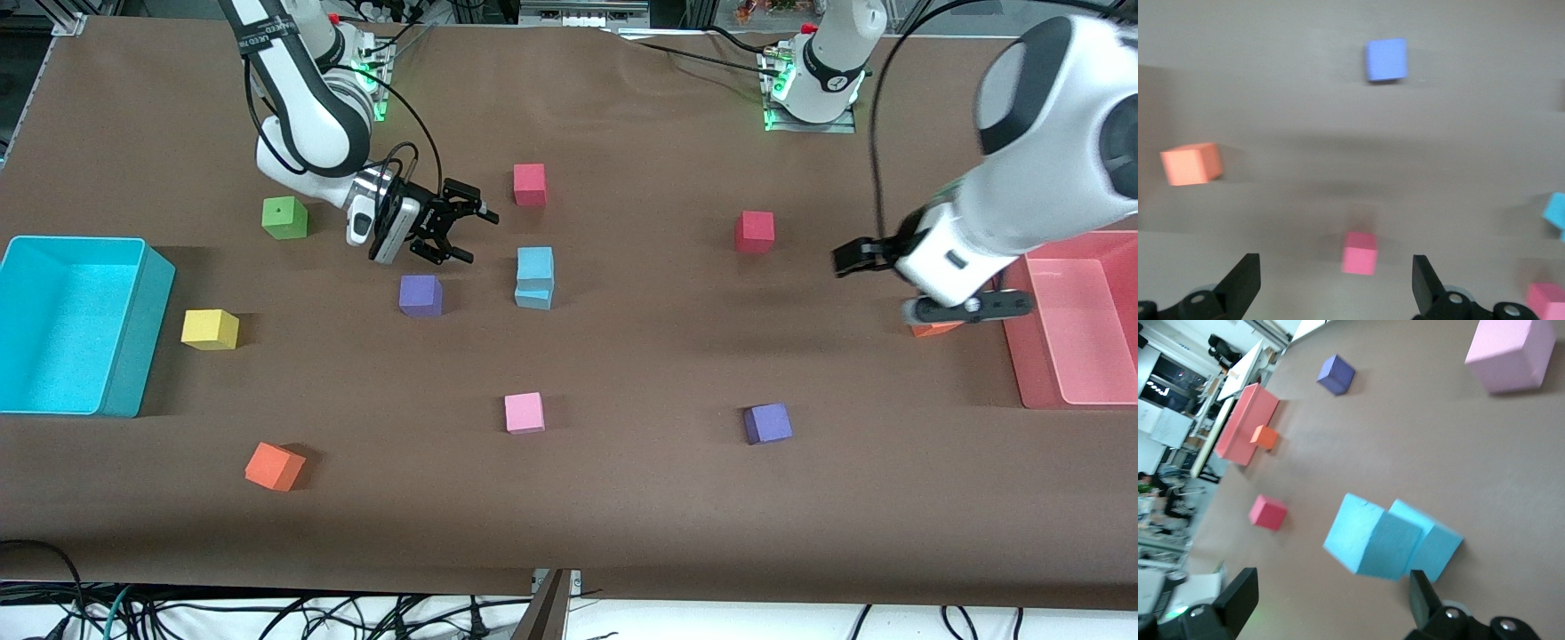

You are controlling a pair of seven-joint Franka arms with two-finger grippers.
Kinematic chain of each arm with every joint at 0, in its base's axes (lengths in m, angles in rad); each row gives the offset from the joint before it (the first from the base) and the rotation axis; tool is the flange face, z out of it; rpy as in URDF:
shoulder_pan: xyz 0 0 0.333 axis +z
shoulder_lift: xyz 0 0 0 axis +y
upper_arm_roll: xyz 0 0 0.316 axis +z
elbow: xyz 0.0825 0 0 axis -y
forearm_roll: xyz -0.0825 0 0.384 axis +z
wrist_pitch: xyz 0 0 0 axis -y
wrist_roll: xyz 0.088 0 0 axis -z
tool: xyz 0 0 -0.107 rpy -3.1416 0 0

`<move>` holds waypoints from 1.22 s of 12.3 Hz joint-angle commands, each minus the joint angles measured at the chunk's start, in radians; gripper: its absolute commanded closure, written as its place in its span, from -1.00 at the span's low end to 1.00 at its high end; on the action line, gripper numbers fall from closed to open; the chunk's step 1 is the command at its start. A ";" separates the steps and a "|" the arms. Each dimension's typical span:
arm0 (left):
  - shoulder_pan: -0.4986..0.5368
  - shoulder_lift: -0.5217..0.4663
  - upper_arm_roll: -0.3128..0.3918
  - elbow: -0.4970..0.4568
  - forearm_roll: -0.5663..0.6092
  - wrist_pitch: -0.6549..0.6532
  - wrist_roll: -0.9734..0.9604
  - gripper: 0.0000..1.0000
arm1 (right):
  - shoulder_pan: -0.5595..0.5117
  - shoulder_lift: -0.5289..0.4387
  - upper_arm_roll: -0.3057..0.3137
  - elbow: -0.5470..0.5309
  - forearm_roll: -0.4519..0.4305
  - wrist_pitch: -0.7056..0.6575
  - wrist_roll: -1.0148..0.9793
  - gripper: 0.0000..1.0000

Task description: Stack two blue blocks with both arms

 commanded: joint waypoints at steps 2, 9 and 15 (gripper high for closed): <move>0.055 -0.120 0.021 -0.116 0.072 0.011 0.089 -1.00 | -0.086 -0.065 -0.060 0.009 -0.417 -0.218 0.300 -1.00; 0.096 -0.145 0.048 -0.130 0.075 0.015 0.175 -1.00 | -0.091 -0.070 -0.206 0.484 -1.376 -0.758 0.930 -1.00; 0.096 -0.149 0.054 -0.132 0.074 0.004 0.178 -1.00 | -0.435 -0.071 0.022 0.753 -1.658 -0.806 1.476 -1.00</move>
